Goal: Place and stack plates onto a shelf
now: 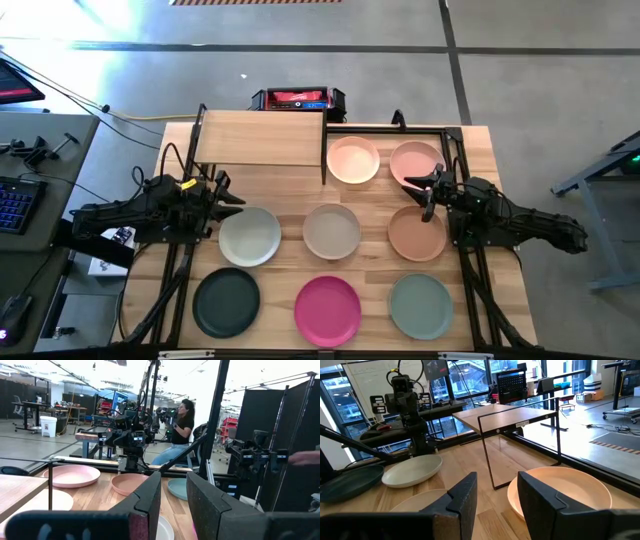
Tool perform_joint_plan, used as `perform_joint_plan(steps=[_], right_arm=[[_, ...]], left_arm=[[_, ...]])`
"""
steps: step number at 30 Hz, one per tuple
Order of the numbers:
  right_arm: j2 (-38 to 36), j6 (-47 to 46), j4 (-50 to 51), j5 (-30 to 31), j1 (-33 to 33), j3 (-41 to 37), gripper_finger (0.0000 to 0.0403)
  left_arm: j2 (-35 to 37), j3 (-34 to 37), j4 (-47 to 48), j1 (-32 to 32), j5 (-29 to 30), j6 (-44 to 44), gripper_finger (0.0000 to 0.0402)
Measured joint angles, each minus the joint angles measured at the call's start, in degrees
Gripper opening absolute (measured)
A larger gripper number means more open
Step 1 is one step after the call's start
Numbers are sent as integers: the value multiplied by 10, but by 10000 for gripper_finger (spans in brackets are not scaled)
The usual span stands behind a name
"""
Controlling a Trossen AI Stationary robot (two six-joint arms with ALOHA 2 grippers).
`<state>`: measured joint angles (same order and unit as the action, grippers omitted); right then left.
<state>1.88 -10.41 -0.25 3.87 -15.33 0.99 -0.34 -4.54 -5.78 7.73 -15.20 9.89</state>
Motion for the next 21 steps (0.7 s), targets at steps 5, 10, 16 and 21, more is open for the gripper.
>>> perform_joint_plan(steps=[5,10,16,21], right_arm=[[0,0,0,0,0,0,128],[0,0,0,0,0,0,128],[0,0,0,0,0,0,128],[0,-9,-1,0,0,0,128]], left_arm=[[0,0,0,0,0,0,83],[0,0,0,0,0,0,83],[0,0,0,0,0,0,83],[0,0,0,0,0,0,83]])
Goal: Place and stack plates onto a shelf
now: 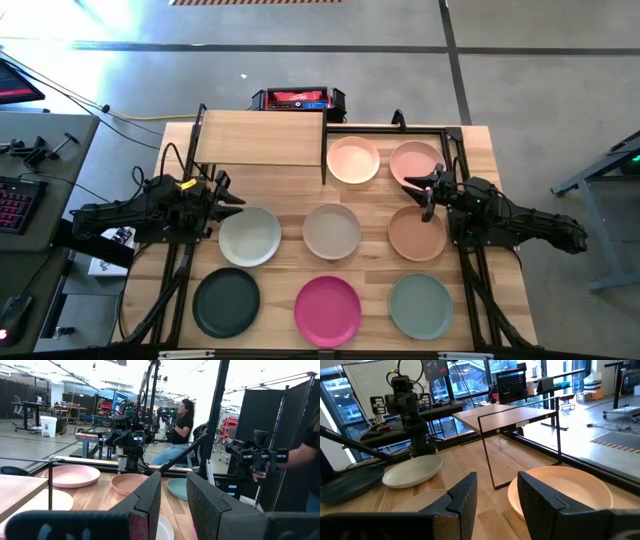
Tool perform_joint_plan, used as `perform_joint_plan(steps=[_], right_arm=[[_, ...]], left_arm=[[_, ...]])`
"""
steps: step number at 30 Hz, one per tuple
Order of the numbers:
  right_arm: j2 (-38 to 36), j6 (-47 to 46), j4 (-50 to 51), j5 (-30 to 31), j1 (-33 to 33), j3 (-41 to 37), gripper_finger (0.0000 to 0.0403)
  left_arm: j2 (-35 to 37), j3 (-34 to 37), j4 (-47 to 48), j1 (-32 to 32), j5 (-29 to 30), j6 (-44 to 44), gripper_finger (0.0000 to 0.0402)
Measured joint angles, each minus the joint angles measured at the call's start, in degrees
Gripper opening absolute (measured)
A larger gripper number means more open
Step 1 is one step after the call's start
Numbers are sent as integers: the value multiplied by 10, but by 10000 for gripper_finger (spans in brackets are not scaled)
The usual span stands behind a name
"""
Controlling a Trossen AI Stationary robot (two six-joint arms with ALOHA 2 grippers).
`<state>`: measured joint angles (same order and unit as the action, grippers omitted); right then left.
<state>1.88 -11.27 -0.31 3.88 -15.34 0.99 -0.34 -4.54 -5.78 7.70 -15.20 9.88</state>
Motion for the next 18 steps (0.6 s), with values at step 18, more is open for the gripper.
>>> perform_joint_plan(steps=[18], right_arm=[[0,-121,-88,4,0,0,128]], left_arm=[[0,0,0,0,0,0,83]])
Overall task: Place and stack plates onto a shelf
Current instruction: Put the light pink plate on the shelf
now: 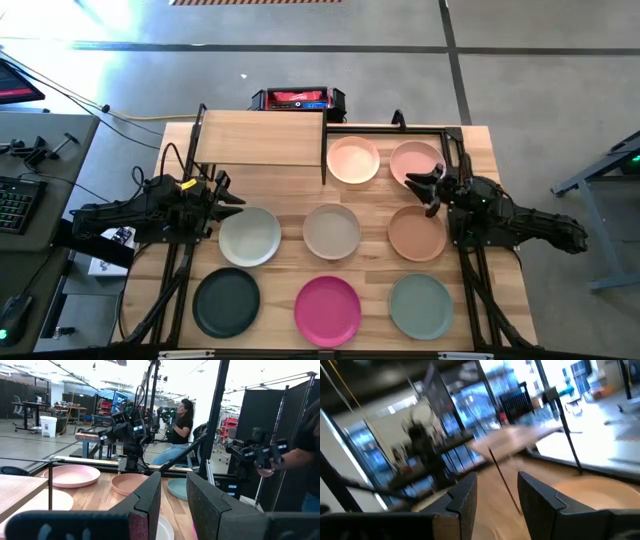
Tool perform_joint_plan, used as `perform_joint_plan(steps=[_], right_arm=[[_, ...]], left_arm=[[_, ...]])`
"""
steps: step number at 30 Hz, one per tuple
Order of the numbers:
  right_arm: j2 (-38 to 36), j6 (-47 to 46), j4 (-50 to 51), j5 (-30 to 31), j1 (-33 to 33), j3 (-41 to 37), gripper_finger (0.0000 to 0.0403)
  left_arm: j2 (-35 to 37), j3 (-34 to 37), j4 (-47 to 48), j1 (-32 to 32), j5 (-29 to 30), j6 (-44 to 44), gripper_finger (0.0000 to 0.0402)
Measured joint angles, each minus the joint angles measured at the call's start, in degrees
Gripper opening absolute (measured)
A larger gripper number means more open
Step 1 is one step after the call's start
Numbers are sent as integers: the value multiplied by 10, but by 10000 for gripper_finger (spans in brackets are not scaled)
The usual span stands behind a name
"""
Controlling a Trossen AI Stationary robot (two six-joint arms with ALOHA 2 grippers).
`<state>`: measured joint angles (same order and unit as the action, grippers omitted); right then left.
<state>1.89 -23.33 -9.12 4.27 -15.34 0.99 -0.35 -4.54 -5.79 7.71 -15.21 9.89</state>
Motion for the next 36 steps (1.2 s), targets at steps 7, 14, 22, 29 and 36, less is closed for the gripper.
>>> perform_joint_plan(steps=[7,14,22,29,36], right_arm=[[0,-7,-129,3,0,0,128],[17,18,-91,35,0,69,128],[116,110,93,148,0,240,128],[251,84,312,211,0,391,128],[383,64,479,238,0,497,128]], left_arm=[[0,0,0,0,0,0,83],[0,0,-2,0,49,0,83],[0,0,-9,0,100,47,83],[0,0,-12,0,100,63,83],[0,0,-18,0,111,170,83]])
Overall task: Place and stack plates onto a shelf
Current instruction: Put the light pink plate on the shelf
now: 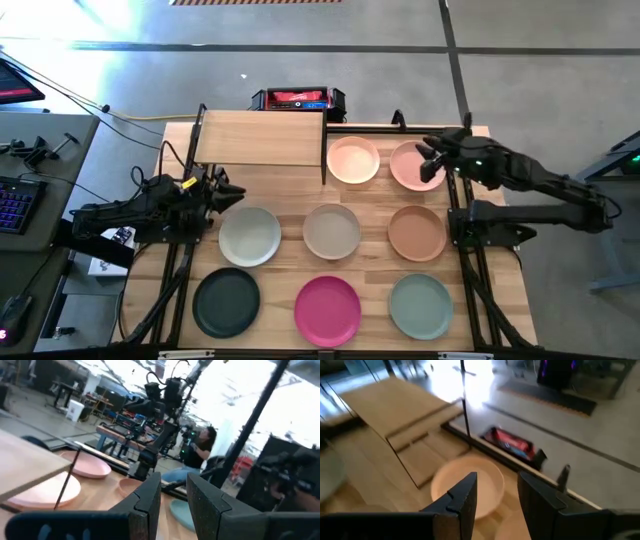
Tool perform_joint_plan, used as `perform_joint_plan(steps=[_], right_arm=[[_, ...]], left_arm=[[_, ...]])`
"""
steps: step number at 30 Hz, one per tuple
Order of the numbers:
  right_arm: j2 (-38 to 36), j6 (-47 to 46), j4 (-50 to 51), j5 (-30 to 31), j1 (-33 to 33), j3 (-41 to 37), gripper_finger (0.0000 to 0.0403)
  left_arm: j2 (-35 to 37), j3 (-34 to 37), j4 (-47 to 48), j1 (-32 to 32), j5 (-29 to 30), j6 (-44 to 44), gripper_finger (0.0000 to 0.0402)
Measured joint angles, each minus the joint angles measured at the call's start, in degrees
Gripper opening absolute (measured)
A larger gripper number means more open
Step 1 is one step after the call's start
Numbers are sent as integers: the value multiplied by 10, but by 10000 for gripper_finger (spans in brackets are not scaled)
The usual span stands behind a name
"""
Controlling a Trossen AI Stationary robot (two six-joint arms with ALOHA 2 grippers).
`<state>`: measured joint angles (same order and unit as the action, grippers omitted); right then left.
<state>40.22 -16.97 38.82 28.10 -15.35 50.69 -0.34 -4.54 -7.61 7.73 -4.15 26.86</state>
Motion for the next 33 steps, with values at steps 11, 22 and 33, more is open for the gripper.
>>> perform_joint_plan(steps=[11,22,33], right_arm=[[121,37,38,-21,0,94,128],[169,128,24,-61,0,126,128],[172,95,25,-48,0,126,150]], left_arm=[[0,0,-37,1,91,15,83],[0,0,-221,1,197,-50,83],[-8,0,-279,1,197,-70,84]])
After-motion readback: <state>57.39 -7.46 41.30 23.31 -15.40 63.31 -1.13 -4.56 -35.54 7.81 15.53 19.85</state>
